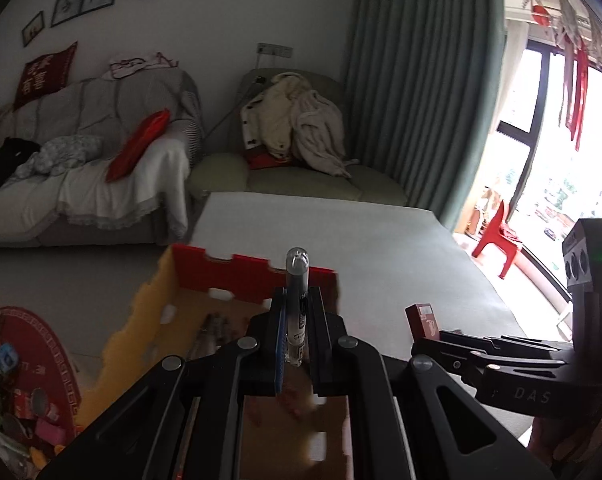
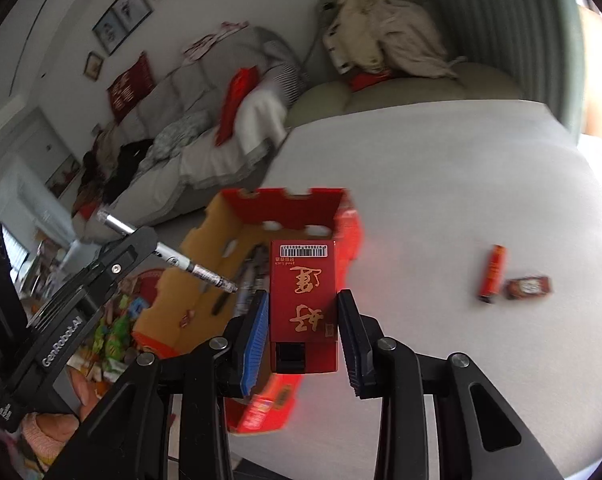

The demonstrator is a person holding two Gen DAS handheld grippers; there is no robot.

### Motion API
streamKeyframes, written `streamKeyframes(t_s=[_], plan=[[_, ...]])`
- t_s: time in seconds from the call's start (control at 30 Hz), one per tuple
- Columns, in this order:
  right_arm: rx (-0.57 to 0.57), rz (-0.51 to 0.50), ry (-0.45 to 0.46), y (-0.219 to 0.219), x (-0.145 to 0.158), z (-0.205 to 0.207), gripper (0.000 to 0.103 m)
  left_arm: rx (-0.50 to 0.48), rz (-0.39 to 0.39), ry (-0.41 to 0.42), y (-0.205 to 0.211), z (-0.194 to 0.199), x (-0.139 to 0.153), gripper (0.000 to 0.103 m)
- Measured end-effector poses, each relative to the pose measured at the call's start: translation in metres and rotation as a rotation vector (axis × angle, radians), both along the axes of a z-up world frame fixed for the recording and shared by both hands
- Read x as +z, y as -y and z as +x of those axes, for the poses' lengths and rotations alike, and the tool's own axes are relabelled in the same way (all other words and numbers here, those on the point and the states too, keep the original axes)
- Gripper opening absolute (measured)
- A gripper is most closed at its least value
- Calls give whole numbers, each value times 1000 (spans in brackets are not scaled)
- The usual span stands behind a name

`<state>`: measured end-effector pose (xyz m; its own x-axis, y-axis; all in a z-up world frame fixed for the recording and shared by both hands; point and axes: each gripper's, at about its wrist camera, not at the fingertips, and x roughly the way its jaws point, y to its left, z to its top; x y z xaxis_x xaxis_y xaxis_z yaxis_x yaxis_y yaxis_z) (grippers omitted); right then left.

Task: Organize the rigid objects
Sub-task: 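Lift the red pack and white pen and carry them over the box, then open both tools to drop the red pack and white pen into the box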

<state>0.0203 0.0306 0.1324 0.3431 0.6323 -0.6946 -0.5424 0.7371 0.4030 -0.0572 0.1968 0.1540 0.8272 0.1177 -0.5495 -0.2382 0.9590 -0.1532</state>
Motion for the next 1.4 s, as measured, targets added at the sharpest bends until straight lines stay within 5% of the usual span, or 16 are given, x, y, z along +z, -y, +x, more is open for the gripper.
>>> streamKeyframes(t_s=[0.43,0.83,0.9,0.97,1.03,1.07,1.1,1.23,1.4], plan=[[133,-53,-39,-87,-27,5,35,102,-43,-103,-64,3,-51,10],[174,-144,-76,-115,-55,17,36,75,-38,-258,-69,36,-105,11],[176,-162,-79,-116,-58,18,41,85,-42,-293,-72,40,-115,24],[144,-197,-60,-111,-58,21,57,115,-64,-317,-80,43,-121,51],[118,-174,-51,-100,-54,25,88,139,-120,-316,-93,42,-126,94],[88,-168,-42,-93,-51,28,95,144,-143,-302,-98,40,-126,101],[72,-143,-38,-85,-47,30,102,144,-167,-273,-101,38,-126,103],[22,-45,-1,-50,-27,32,102,131,-150,-227,-92,38,-119,103],[-135,-77,22,21,-32,42,102,51,-169,-189,-57,44,-101,103]])
